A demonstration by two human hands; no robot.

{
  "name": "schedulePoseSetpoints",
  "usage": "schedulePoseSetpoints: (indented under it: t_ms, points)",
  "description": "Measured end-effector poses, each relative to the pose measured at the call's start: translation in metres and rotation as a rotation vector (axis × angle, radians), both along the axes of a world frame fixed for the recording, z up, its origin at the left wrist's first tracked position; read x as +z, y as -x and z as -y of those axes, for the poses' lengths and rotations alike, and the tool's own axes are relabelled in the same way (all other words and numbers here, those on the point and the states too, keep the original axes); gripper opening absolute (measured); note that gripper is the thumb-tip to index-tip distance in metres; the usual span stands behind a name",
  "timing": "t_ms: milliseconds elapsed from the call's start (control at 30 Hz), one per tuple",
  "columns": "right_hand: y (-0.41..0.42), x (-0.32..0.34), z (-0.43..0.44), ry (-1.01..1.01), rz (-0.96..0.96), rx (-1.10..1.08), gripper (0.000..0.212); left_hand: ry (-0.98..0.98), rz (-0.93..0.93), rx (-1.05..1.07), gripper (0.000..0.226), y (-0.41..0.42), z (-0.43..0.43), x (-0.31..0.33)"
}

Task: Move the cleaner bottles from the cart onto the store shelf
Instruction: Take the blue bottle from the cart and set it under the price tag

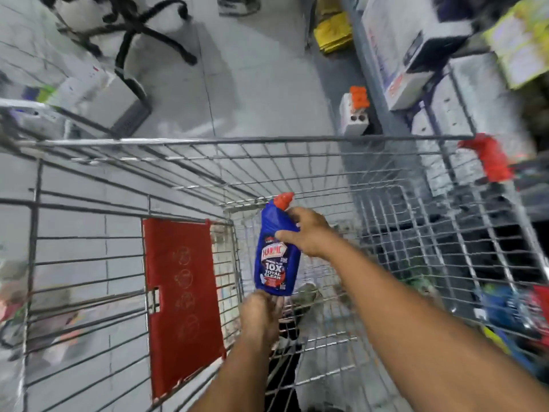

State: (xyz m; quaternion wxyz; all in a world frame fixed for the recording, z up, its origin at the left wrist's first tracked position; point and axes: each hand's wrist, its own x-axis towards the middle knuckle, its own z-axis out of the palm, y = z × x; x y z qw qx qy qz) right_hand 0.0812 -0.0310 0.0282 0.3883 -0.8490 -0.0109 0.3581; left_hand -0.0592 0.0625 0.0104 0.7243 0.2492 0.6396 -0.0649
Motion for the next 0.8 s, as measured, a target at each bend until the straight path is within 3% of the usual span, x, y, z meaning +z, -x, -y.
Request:
schedulePoseSetpoints:
  t_ms: [233,367,467,600,700,800]
  points:
    - [0.042,0.152,0.094,-0.073,0.334,-0.342,0.053,0.006,0.355,-0.360,0.026,-0.015,0.055,0.099]
    - [0.112,0.237,0.148,-0.134,0.548,-0.505,0.054,-0.013,0.707,-0.634,0.036,0.002,0.086,0.158]
    - [0.169,0.284,0.196,-0.094,0.724,-0.638,0.051,-0.152,1.023,-1.071,0.050,0.010,0.131,0.207]
    - [0.253,0.349,0.275,0.039,0.963,-0.907,0.051,-0.458,1.381,-1.542,0.044,0.022,0.240,0.274]
    - [0.269,0.359,0.305,0.137,0.997,-1.013,0.052,-0.607,1.520,-1.726,0.046,0.014,0.293,0.281]
    - [0.273,0.346,0.320,0.237,0.961,-1.068,0.053,-0.757,1.527,-1.846,0.048,0.012,0.327,0.261]
